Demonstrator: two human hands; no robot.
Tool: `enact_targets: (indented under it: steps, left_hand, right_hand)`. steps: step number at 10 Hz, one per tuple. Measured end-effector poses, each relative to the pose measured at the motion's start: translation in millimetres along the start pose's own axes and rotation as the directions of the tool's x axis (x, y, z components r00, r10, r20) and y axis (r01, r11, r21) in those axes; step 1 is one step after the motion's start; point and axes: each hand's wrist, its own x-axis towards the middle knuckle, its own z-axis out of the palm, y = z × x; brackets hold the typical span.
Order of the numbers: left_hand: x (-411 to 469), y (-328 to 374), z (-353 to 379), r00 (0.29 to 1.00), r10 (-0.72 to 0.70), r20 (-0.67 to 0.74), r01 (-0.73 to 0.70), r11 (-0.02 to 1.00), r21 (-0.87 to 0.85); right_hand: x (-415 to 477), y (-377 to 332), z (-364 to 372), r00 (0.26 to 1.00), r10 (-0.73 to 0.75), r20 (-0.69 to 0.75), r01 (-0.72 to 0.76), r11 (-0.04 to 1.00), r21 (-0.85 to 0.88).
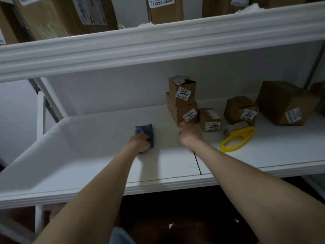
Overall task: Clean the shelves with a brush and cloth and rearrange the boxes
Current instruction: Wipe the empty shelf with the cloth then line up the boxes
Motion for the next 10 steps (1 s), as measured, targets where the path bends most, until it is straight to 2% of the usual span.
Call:
enact_targets:
  steps: [1,2,3,4,5,6,7,8,9,10]
  left_hand:
    - [-2,30,9,0.984,0.175,-0.019,-0.175,0.985,0.008]
    - [-7,55,12,0.928,0.371,-0.036,-0.372,0.927,-0.049]
    - [1,41,13,0.919,0.387,-0.080,-0.390,0.920,-0.031]
    - [24,-11,15,0.963,0.182,-0.200,-0.190,0.982,-0.018]
    - [42,-71,10,0.944,-0.111,-0.311,0.086,0.992,-0.096]
    - [64,-107,0,0.910,-0.337,-0.240,0.322,0.941,-0.100]
    - [90,-102,-13,0.878,-0.451,-0.160,0.429,0.890,-0.152]
    - [122,-82,-26,0.912,-0.397,-0.105,0.395,0.918,-0.044]
    - [142,-48,-30,0.974,-0.211,-0.077,0.183,0.944,-0.273]
    - [148,-5,-32,0.997,0.039,-0.061,-0.055,0.955,-0.292]
  right_hand:
    - [7,-6,11,1.000,-0.014,-0.024,0.015,0.999,0.041]
    - [12,-13,20,0.993,-0.058,-0.099,0.062,0.997,0.038]
    - [17,-18,29,0.991,-0.084,-0.103,0.086,0.996,0.015]
    - [23,-25,39,0.990,-0.127,-0.067,0.127,0.992,0.001]
    - [28,-36,50,0.989,-0.149,-0.024,0.149,0.989,0.006]
    - [38,-49,63,0.987,-0.163,0.006,0.163,0.986,-0.023]
    - [52,-56,72,0.984,-0.176,0.009,0.176,0.984,-0.029]
    - [66,-58,76,0.982,-0.187,0.013,0.188,0.982,-0.027]
    - [76,-53,76,0.980,-0.200,0.012,0.200,0.979,-0.028]
    - [81,-45,74,0.974,-0.228,-0.004,0.228,0.972,-0.049]
